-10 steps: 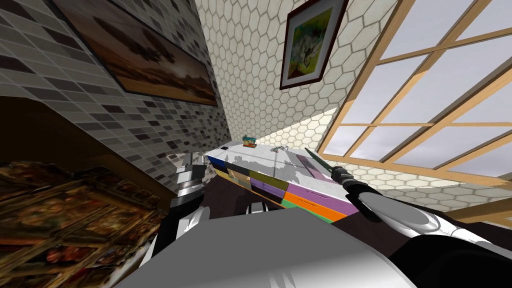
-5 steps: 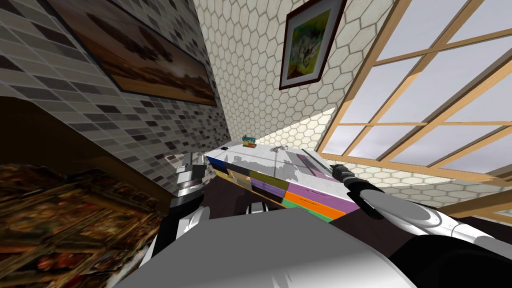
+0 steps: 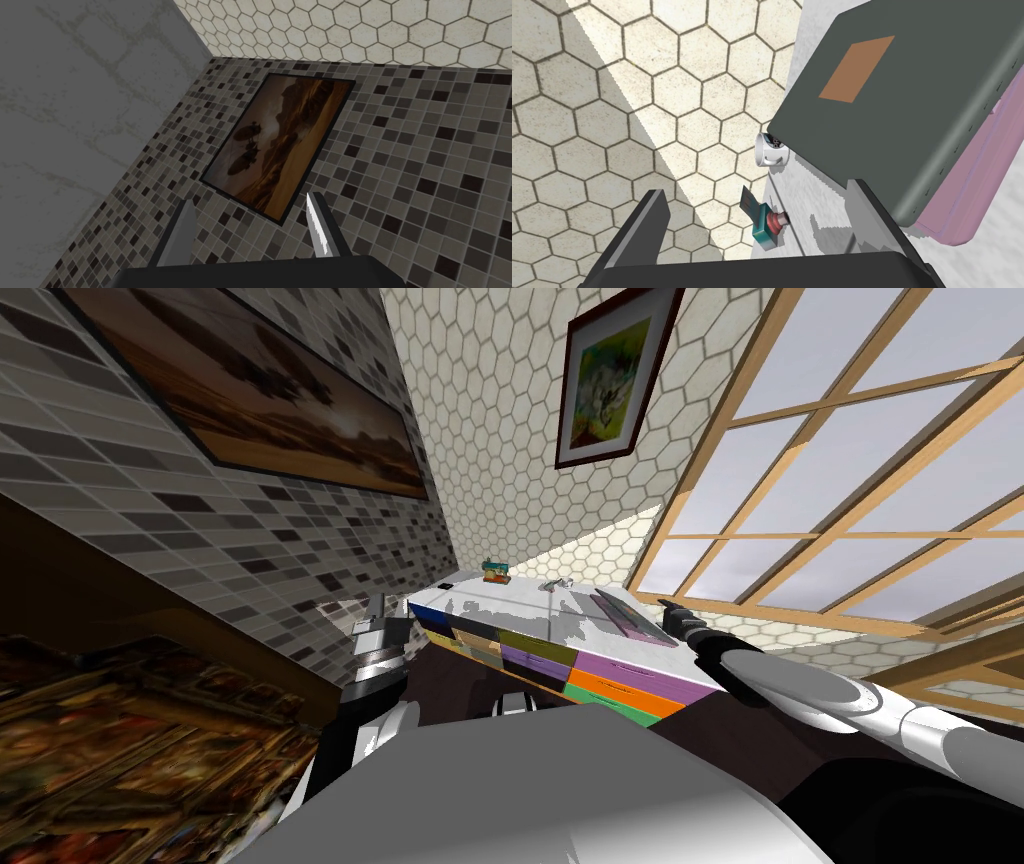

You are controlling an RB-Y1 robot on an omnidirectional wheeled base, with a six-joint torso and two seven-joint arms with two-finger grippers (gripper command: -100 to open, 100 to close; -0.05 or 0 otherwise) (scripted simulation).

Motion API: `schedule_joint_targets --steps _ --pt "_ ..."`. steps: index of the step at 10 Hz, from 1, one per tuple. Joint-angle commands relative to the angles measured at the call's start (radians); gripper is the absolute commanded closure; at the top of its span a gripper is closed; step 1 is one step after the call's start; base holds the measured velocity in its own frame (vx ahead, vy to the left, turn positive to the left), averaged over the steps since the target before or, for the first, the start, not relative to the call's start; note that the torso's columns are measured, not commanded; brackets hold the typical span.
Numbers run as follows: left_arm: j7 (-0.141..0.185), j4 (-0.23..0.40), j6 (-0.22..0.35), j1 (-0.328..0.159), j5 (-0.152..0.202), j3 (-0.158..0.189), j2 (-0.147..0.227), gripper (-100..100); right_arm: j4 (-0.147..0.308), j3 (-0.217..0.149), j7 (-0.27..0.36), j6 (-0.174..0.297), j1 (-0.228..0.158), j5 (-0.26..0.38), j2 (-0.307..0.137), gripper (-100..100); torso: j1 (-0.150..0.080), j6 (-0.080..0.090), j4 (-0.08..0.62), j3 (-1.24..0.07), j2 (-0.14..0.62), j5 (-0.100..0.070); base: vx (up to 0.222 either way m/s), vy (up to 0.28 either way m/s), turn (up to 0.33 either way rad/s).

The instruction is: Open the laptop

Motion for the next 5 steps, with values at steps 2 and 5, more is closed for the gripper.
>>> schedule_joint_targets --steps 2,5 --pt "0.0 0.0 0.0 0.0 0.0 0.0 0.0 0 0.0 0.0 0.0 0.0 0.0 0.0 0.0 0 0.0 0.0 0.0 0.0 0.0 0.0 0.0 0.0 0.0" --pt "0.0 0.0 0.0 0.0 0.0 0.0 0.0 0 0.0 0.0 0.0 0.0 0.0 0.0 0.0 0 0.002 0.0 0.0 0.0 0.0 0.001 0.0 0.0 0.0"
